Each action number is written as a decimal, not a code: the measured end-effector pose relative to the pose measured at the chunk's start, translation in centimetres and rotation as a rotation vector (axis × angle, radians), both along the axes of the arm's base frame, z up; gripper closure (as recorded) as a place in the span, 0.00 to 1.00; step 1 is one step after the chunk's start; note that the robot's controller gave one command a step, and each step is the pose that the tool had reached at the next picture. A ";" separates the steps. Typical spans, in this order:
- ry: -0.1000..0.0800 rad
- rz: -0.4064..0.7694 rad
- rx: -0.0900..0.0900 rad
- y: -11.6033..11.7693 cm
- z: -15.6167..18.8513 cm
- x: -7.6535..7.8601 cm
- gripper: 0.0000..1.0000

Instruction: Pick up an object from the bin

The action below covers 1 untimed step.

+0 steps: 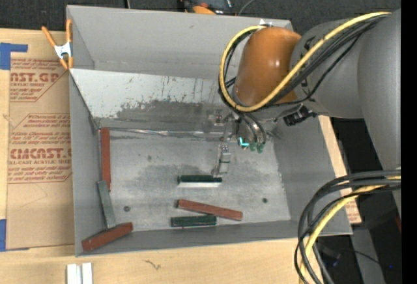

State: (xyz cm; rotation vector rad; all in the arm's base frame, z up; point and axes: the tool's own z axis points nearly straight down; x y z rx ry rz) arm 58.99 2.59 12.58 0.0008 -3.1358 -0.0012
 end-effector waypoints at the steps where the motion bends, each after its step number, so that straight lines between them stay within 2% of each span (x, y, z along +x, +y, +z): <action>1: -0.002 0.199 0.001 0.7 -5.8 -4.3 0.00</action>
Offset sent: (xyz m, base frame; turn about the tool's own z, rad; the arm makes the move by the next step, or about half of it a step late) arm -0.0414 0.0061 -0.0558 -0.1972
